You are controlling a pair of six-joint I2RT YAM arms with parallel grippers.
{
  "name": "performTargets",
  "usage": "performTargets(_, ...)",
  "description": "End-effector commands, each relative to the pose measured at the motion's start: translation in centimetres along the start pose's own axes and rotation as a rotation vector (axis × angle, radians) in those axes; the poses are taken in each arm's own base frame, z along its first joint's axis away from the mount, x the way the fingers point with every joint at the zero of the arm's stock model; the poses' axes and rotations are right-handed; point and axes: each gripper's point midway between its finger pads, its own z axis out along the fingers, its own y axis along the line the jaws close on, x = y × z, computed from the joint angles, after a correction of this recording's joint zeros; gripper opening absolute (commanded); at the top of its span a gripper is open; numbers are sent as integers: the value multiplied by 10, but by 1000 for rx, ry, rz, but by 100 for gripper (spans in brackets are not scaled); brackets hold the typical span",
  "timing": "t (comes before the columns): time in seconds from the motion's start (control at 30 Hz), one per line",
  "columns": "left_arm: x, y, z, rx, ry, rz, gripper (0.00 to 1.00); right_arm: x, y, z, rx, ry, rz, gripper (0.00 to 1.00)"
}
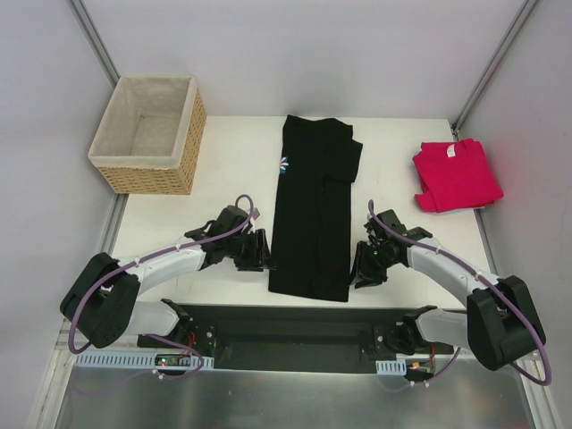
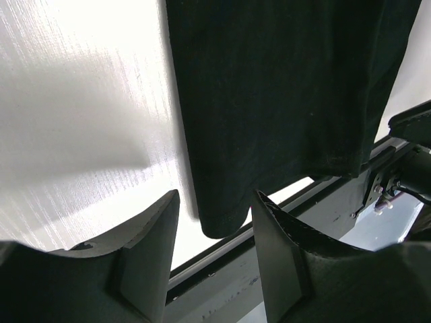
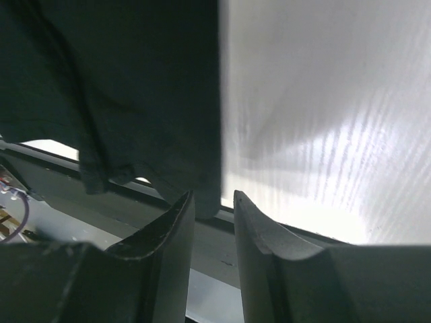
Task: Fold and stack the t-shirts
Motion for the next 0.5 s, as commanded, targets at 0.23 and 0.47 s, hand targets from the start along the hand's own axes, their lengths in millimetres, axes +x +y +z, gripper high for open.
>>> performTargets(0.23, 1, -12, 1, 34, 0, 4, 45, -9, 21, 2, -19, 4, 5, 33)
performTargets(0.47, 1, -10, 2, 27, 0, 6, 45, 2, 12, -5, 62, 41, 2, 33)
